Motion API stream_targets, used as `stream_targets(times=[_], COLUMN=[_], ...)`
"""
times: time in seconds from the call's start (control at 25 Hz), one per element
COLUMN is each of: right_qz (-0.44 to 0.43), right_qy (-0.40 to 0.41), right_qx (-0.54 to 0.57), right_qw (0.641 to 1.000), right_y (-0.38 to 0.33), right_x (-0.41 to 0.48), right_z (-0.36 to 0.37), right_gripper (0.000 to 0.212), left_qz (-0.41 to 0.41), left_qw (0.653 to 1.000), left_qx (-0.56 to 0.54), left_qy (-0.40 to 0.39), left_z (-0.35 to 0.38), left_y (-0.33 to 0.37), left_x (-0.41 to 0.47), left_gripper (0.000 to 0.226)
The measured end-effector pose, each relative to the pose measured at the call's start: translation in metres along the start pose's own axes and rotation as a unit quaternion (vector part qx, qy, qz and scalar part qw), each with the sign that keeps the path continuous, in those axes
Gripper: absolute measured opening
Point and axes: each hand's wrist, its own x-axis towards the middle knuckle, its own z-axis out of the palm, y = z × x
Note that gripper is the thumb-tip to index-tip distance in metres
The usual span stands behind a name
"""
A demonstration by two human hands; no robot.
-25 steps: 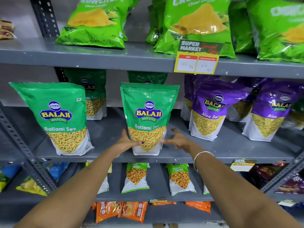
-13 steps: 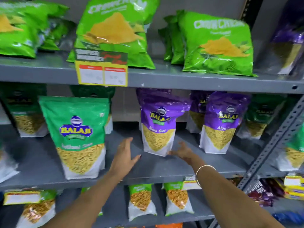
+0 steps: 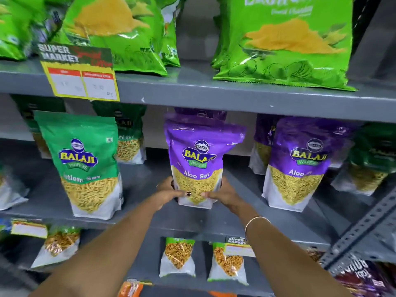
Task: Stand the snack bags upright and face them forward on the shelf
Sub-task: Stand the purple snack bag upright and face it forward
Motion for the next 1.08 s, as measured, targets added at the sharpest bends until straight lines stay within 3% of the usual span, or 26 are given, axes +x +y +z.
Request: stream_targets(times=[0.12,0.24,0.36,0.56,0.72,0.84,0.92,1.08], right_qz=[0.013,0.026,0.029,0.036,0.017,-0.013,-0.045,-0.046], right_qy=[-0.002,-0.005,0.002,-0.021,-0.084,0.0,0.014,0.048], right_qx=[-0.03,-0.057,-0.066,-0.052,-0.013,0.123,0.203,0.203], right_qw=[0.999,0.998,0.997,0.998,0.996,0.992,0.978,0.977], right_y=[0.003,0.008,0.01,-0.013,-0.029,-0.064,-0.088,-0.101], right_x=[-0.02,-0.035,-0.047,-0.068,-0.069,-0.06,-0.055,-0.052], right_z=[-0.003,-0.002,0.0,0.01,0.0,-0.025,-0.038,-0.041], right_gripper=[0.056,0.088,0.099,0.042,0.039,0.036,0.009,0.015], left_qz=[-0.002,0.013,0.026,0.046,0.052,0.055,0.054,0.056], left_qw=[1.0,0.999,0.999,0.997,0.998,0.997,0.997,0.997], left_qx=[0.009,0.007,0.004,-0.007,-0.003,0.018,0.018,0.021], left_qy=[-0.022,-0.041,-0.041,-0.055,-0.047,-0.048,-0.048,-0.048], left_z=[0.0,0.002,0.003,0.003,0.005,0.003,0.003,0.006], left_y=[-0.014,-0.021,-0.019,-0.008,-0.01,-0.01,-0.008,-0.004], left_x=[-0.014,-0.029,-0.05,-0.071,-0.069,-0.066,-0.066,-0.067], left_gripper=[0.077,0.101,0.09,0.066,0.062,0.069,0.071,0.065])
